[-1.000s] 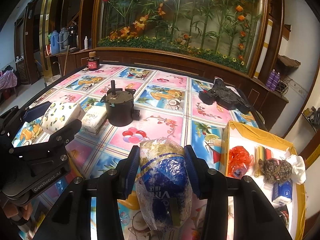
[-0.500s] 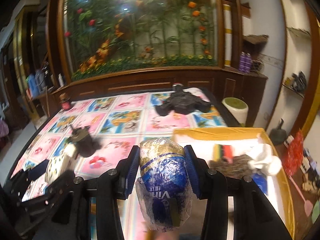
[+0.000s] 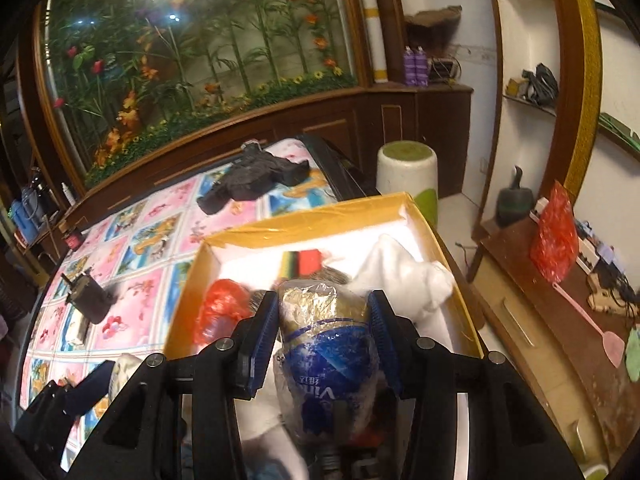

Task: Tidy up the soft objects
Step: 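Lower the tissue pack and Vinda bag into the white box and open both tools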

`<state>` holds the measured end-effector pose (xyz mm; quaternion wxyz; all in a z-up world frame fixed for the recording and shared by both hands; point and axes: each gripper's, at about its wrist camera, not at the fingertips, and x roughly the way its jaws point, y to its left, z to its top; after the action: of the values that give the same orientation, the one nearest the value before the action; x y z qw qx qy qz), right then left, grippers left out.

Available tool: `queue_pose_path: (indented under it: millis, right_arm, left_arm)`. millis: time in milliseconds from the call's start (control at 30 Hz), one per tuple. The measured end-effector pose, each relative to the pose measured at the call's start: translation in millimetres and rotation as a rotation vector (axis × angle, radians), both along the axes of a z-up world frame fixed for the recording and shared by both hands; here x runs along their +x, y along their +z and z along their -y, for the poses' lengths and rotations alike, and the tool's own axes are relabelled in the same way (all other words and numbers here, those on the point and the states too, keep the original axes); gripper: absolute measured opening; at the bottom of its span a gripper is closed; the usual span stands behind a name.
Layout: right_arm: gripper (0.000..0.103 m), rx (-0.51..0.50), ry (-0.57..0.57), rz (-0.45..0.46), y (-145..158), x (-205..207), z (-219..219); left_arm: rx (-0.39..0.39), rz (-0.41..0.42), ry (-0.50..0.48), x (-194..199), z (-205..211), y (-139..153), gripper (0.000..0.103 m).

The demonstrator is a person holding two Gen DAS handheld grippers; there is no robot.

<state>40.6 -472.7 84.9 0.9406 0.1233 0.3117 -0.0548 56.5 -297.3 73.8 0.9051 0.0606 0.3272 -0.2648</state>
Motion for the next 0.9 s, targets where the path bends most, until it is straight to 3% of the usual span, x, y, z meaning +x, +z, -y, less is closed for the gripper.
queue_pose_path:
  millis: [233, 333, 500, 633, 900]
  right_arm:
    - [0.047, 0.001, -0.016, -0.028, 3, 6, 8]
    - [0.061, -0.004, -0.016, -0.017, 4, 9, 5]
    - [0.068, -0.026, -0.021, 0.010, 1, 5, 1]
    - [0.078, -0.037, -0.031, 0.041, 3, -2, 0]
    - [0.083, -0.036, -0.036, 0.167, 9, -26, -3]
  left_arm:
    - [-0.007, 0.014, -0.035, -8, 3, -4, 0.071]
    - [-0.018, -0.012, -0.053, -7, 2, -7, 0.073]
    - [-0.029, -0.004, -0.066, -11, 0, -6, 0.073]
    - [-0.067, -0.006, -0.075, -13, -4, -1, 0.073]
    - [-0.108, 0.090, -0.073, -25, -10, 13, 0.074]
